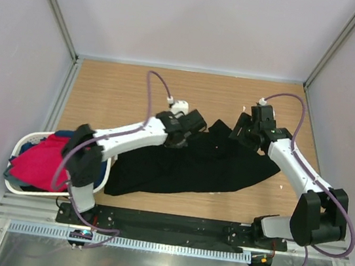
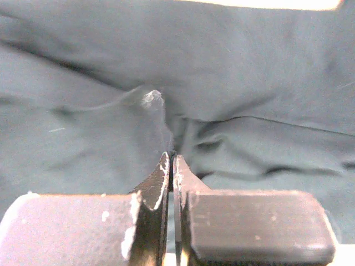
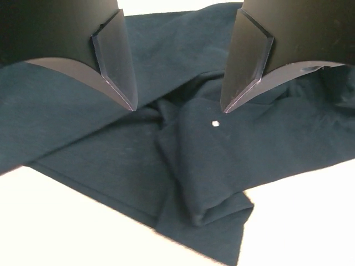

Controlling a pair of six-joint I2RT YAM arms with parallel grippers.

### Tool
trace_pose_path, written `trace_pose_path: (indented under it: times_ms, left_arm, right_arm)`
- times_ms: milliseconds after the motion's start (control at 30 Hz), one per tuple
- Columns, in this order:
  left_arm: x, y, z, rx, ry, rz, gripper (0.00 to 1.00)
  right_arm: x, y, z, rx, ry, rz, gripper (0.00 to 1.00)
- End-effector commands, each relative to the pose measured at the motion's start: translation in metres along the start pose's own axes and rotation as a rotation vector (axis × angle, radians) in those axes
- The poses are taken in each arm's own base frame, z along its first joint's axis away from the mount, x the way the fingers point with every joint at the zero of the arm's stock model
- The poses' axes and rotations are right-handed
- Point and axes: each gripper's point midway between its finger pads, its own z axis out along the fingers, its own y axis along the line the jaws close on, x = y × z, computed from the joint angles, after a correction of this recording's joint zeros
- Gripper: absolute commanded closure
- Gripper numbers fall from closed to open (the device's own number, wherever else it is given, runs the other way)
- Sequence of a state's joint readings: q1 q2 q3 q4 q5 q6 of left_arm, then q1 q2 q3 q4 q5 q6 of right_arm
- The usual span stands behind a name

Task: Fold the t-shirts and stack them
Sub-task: Flatten the tshirt out

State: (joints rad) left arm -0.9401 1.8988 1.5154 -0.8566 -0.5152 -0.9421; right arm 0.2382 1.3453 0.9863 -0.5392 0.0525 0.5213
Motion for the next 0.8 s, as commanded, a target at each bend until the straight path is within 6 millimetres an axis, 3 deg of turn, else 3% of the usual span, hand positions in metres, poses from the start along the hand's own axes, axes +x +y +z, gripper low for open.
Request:
trace_pose_path:
  times_ms: [0, 33, 100, 167, 233, 367, 433, 567, 633, 667, 700, 767]
  left_arm:
    - [-0.052, 0.044, -0.054, 0.033, -0.150, -0.182, 1.00]
    - [-0.045, 0.060, -0.051, 0.012, -0.143, -0.205, 1.00]
    - [-0.046, 0.077, -0.064, 0.033, -0.169, -0.260, 1.00]
    - [-0.026, 0.101, -0.060, -0.012, -0.156, -0.303, 1.00]
    - [0.000, 0.122, -0.049, -0.074, -0.121, -0.355, 1.00]
    - [0.032, 0.150, -0.047, -0.110, -0.091, -0.438, 1.00]
    - [0.038, 0.158, -0.051, -0.096, -0.097, -0.475, 1.00]
    - [0.048, 0.173, -0.052, -0.104, -0.102, -0.502, 1.00]
    - [0.046, 0.177, -0.055, -0.111, -0.117, -0.509, 1.00]
    - [0.045, 0.179, -0.057, -0.117, -0.123, -0.513, 1.00]
    - [0.046, 0.185, -0.058, -0.137, -0.124, -0.504, 1.00]
    - [0.035, 0.186, -0.066, -0.132, -0.157, -0.504, 1.00]
  right_arm:
    - [0.004, 0.028, 0.008, -0.107, 0.018, -0.029, 0.33]
    - [0.005, 0.033, 0.010, -0.114, 0.019, -0.036, 0.33]
    - [0.011, 0.045, 0.017, -0.133, 0.036, -0.060, 0.33]
    - [0.015, 0.061, 0.021, -0.155, 0.039, -0.095, 0.34]
    - [0.019, 0.062, 0.033, -0.105, 0.037, -0.132, 0.35]
    - [0.013, 0.080, 0.046, -0.077, 0.021, -0.188, 0.37]
    - [0.016, 0.082, 0.055, -0.039, 0.026, -0.211, 0.39]
    - [-0.006, 0.090, 0.072, 0.051, -0.034, -0.268, 0.40]
    - [-0.010, 0.084, 0.081, 0.109, -0.030, -0.300, 0.40]
    - [-0.023, 0.088, 0.081, 0.131, -0.057, -0.300, 0.40]
    - [-0.019, 0.076, 0.088, 0.202, -0.032, -0.323, 0.40]
    - [-0.023, 0.077, 0.087, 0.218, -0.022, -0.335, 0.40]
